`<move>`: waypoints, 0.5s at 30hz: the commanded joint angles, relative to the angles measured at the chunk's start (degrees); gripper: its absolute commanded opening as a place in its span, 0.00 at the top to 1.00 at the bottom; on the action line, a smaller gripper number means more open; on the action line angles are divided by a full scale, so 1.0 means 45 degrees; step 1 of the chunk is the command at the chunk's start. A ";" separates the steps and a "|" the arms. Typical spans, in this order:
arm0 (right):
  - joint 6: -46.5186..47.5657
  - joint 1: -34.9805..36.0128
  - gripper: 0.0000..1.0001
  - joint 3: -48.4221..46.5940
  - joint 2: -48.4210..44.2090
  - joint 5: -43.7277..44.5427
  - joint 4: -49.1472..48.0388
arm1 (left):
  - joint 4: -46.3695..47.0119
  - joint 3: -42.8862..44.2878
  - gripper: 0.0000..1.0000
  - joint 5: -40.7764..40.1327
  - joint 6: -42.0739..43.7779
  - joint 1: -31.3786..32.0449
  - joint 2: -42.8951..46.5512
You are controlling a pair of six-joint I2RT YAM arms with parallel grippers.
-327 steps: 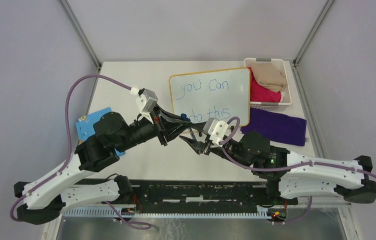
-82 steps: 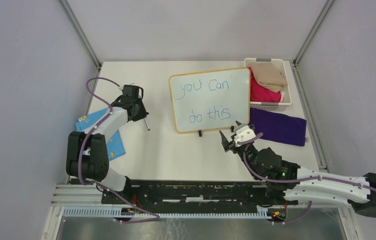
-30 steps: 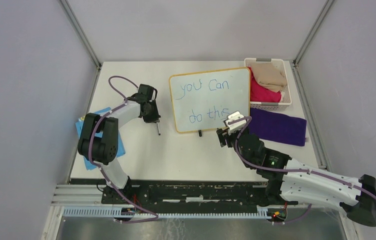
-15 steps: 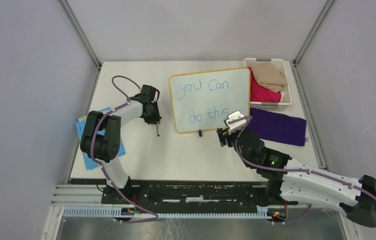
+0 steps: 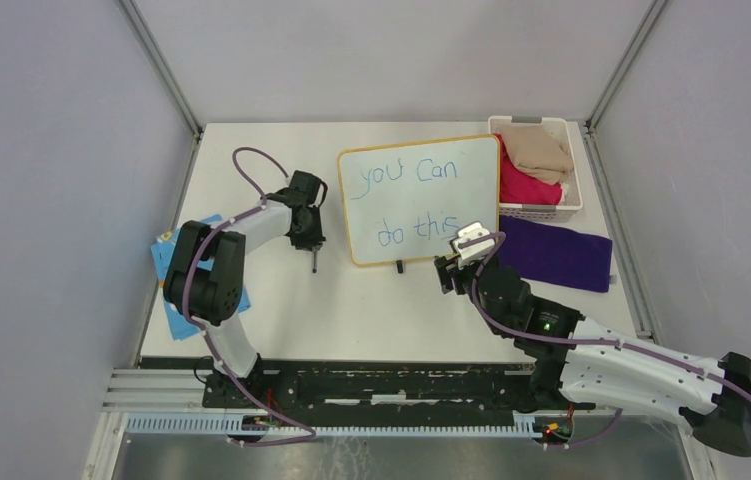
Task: Write a sentence on the whiteboard
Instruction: Place the whiteboard marker at the center of the board.
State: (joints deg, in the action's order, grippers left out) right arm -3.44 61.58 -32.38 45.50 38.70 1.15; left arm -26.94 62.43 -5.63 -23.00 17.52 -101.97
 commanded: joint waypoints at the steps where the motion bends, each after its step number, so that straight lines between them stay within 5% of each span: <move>1: -0.0190 -0.0073 0.31 0.0019 -0.0243 -0.0001 -0.0284 | -0.0178 0.0462 0.73 -0.0535 0.0615 0.0124 -0.0324; 15: -0.0130 -0.0102 0.30 0.0106 -0.0190 -0.0001 -0.0440 | -0.0130 0.0385 0.85 -0.1305 0.0075 0.0041 -0.0532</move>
State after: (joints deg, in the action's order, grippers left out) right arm -3.66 61.39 -31.99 45.06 38.52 1.23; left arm -27.31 63.29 -8.23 -22.24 17.87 -102.76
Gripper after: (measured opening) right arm 0.695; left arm 0.184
